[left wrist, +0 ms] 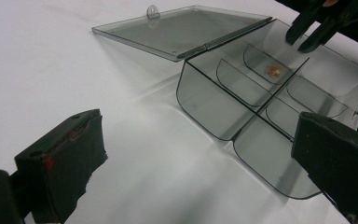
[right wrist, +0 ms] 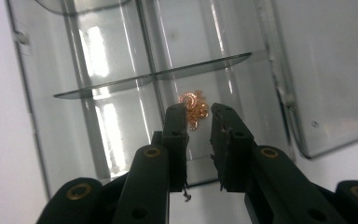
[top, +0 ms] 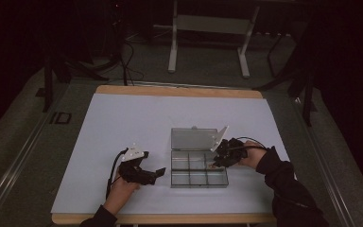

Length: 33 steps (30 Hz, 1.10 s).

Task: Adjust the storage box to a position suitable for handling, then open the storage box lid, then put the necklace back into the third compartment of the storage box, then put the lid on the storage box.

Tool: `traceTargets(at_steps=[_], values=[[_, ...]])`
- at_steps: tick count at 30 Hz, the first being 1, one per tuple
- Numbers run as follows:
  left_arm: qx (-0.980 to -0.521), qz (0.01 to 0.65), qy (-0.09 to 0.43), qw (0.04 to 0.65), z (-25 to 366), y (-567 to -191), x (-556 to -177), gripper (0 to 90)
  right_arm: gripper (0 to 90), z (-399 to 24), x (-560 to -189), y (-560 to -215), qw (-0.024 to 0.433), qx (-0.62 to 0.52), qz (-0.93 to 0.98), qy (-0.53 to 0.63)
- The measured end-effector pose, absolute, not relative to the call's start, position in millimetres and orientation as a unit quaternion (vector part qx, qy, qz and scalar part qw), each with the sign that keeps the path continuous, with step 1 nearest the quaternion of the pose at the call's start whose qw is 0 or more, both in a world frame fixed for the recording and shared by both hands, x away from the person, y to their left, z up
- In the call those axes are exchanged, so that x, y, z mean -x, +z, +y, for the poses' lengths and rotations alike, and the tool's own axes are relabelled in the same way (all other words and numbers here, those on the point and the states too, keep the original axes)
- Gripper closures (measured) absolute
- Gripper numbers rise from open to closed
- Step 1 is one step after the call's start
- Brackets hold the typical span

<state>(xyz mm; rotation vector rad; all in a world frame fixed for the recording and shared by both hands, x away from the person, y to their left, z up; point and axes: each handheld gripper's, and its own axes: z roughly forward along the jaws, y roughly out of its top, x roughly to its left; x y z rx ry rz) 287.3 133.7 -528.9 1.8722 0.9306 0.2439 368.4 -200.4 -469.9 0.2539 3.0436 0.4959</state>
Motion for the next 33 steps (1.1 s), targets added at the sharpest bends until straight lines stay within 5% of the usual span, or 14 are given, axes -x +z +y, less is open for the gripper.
traceTargets(at_steps=[9,11,18,20,33], values=[[-0.771,0.385,0.102,0.498,134.4,-528.0,-289.0,2.7,61.3,-218.6,-354.0,-459.0,0.030,-0.092,0.973,0.209],[-0.768,0.385,0.103,0.501,133.8,-527.4,-288.6,2.7,47.0,-224.5,-348.9,-458.0,0.037,-0.104,0.968,0.224],[-0.776,0.379,0.105,0.493,132.2,-525.5,-289.5,2.7,25.6,-242.5,-347.5,-460.9,0.047,-0.163,0.944,0.285],[-0.775,0.379,0.107,0.494,131.7,-524.5,-290.7,2.7,13.3,-248.3,-345.4,-463.7,0.047,-0.175,0.934,0.307],[-0.784,0.386,0.055,0.484,116.7,-512.4,-300.2,2.2,12.2,-275.9,-338.7,-469.8,0.126,-0.234,0.882,0.390]])
